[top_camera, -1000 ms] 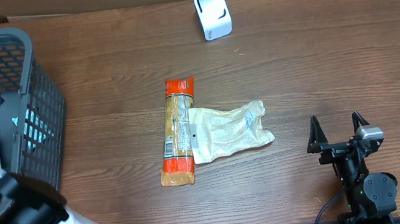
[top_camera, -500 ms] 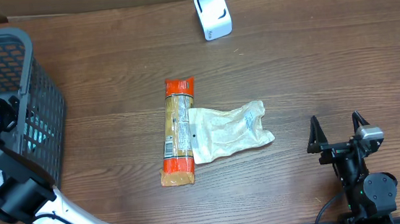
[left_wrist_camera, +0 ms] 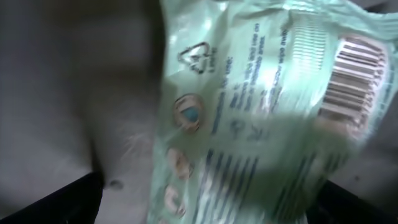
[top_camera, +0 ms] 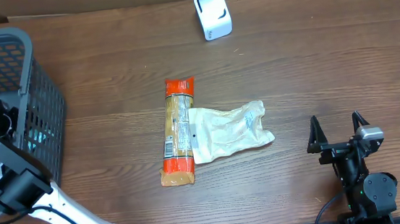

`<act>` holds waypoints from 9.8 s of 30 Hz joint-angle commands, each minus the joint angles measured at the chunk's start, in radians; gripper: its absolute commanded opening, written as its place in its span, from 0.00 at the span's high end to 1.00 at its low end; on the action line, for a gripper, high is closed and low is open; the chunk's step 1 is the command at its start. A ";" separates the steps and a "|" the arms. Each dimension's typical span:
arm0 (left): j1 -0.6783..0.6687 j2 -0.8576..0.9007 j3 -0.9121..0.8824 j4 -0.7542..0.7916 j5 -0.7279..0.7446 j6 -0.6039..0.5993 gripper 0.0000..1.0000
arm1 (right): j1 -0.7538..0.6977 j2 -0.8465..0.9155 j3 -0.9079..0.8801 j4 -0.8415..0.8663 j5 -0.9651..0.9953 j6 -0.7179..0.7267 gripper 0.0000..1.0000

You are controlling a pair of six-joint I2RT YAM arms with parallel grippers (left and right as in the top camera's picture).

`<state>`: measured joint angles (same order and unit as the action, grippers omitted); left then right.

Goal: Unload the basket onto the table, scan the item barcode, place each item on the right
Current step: 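Reach into the basket and grasp the green wipes pack with left gripper, then hold the wipes pack barcode to the scanner, then drop it on table, then reach into the basket and grasp the white bottle with left gripper, then lift the white bottle out and set it beside the pasta pack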

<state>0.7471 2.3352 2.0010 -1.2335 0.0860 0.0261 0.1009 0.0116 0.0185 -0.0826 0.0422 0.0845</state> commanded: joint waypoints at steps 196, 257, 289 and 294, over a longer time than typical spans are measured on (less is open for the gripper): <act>0.166 -0.154 -0.322 0.299 -0.014 0.307 0.96 | 0.006 -0.009 -0.010 0.005 0.009 -0.004 0.00; -0.787 -0.676 -0.977 0.615 0.119 -0.192 0.90 | 0.006 -0.009 -0.010 0.005 0.009 -0.004 0.00; -0.787 -0.954 -0.464 0.205 0.229 -0.177 0.00 | 0.006 -0.009 -0.010 0.006 0.009 -0.004 0.00; -0.787 -1.079 -0.423 0.184 0.216 0.001 0.00 | 0.006 -0.009 -0.010 0.010 0.007 -0.003 0.00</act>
<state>-0.0437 1.3308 1.5410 -1.0462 0.2962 -0.1020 0.1009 0.0120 0.0185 -0.0807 0.0422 0.0845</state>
